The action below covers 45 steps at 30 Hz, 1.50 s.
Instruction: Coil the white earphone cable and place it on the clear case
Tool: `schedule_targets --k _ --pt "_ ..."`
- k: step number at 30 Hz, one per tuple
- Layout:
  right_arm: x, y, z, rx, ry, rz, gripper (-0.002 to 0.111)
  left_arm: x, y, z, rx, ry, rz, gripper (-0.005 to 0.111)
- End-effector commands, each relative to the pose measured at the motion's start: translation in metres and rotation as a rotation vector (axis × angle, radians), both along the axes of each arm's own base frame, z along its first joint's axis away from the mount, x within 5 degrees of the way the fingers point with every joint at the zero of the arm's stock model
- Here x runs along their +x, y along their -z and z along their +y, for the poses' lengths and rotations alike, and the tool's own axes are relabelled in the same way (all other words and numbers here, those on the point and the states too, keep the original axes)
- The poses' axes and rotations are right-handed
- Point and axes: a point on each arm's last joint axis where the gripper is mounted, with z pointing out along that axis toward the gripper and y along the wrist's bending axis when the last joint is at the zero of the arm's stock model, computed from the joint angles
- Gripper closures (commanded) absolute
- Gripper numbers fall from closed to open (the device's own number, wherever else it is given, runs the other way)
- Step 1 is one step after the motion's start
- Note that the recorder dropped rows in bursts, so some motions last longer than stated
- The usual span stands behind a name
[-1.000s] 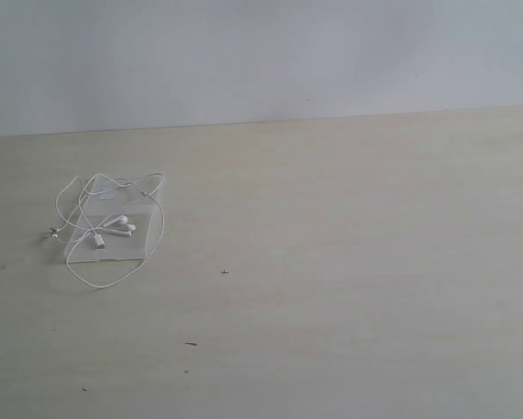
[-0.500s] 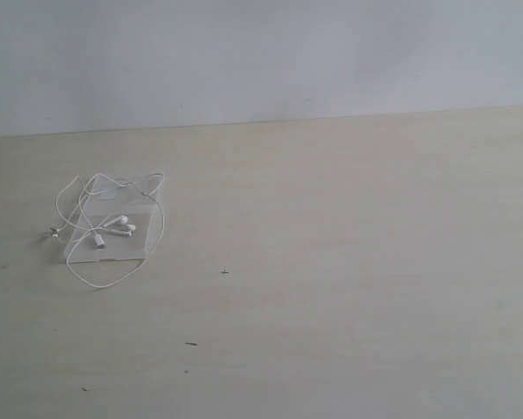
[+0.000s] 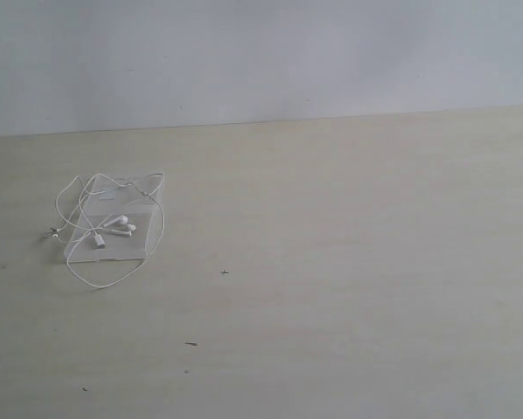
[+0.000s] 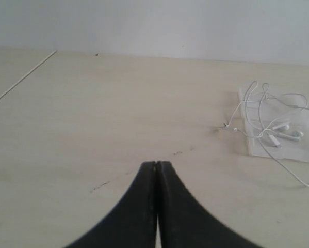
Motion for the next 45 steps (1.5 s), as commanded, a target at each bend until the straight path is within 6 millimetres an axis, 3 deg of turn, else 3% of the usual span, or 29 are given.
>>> schedule_targets --k 1,45 --pt "-0.0003 0.0003 0.0003 0.003 -0.011 -0.011 0.108 -0.0004 0.0002 -0.0010 0.012 0.001 0.008 0.107" --pt "-0.0003 0.0003 0.0002 0.003 -0.011 -0.011 0.108 -0.0032 -0.0031 -0.0028 0.015 0.006 -0.053 0.107"
